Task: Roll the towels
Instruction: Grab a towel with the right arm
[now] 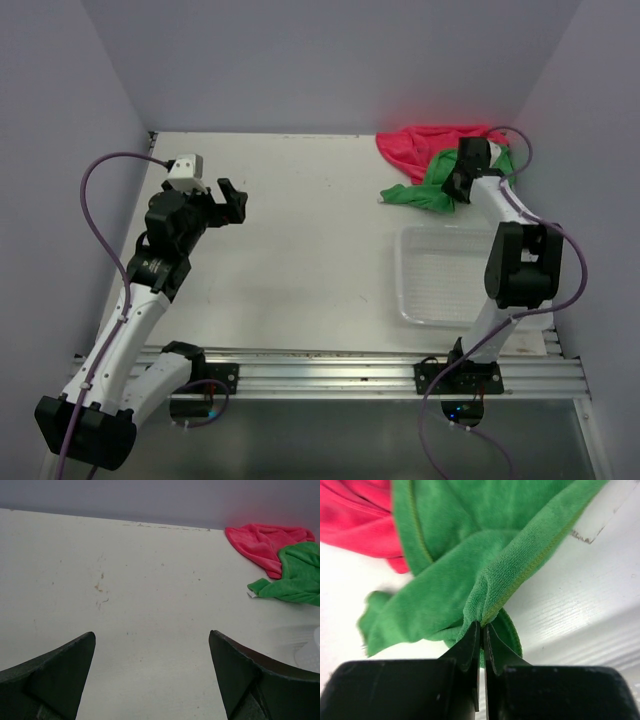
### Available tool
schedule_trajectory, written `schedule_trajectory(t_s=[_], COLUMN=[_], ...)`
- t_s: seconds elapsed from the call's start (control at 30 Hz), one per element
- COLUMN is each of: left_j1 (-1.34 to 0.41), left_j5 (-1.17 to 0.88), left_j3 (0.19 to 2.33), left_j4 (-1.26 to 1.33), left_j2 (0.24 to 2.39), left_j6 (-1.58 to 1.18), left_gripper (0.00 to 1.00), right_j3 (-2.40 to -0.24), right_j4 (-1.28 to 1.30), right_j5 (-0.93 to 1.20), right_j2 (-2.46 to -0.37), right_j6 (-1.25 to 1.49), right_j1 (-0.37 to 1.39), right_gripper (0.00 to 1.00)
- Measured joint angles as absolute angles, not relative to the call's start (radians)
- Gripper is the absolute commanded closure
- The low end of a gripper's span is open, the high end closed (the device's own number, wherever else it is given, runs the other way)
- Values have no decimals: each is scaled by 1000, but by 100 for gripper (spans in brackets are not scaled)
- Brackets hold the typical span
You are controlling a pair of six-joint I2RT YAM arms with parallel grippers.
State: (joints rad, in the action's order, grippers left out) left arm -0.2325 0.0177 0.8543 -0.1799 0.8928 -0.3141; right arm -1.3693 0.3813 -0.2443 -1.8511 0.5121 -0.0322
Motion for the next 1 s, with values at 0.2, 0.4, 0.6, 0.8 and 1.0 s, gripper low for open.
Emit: schedule_trajectory(t_s=[0.2,0.4,0.6,0.8,1.0], left_j1=[-233,-233,-233,-233,-233], left_j5=[15,14,14,14,14], left_j3=[854,854,854,854,854], left_j4=[-180,-179,-179,-179,-179], left_j2=[892,892,892,892,892], left_j6=[-314,-314,-314,-314,-314], left_gripper=[0,0,0,0,0], right_j3=[-1371,-1435,-1613,-1830,-1890], right_j4=[382,407,468,508,510], right_j5=[-224,-208,-190,-186,-147], right_j2=[-1679,-1618,-1617,-1616,-1616], right_j6=[516,506,464,421,419], right_j1=[-8,50,135,247,360], right_gripper=[100,100,100,100,100])
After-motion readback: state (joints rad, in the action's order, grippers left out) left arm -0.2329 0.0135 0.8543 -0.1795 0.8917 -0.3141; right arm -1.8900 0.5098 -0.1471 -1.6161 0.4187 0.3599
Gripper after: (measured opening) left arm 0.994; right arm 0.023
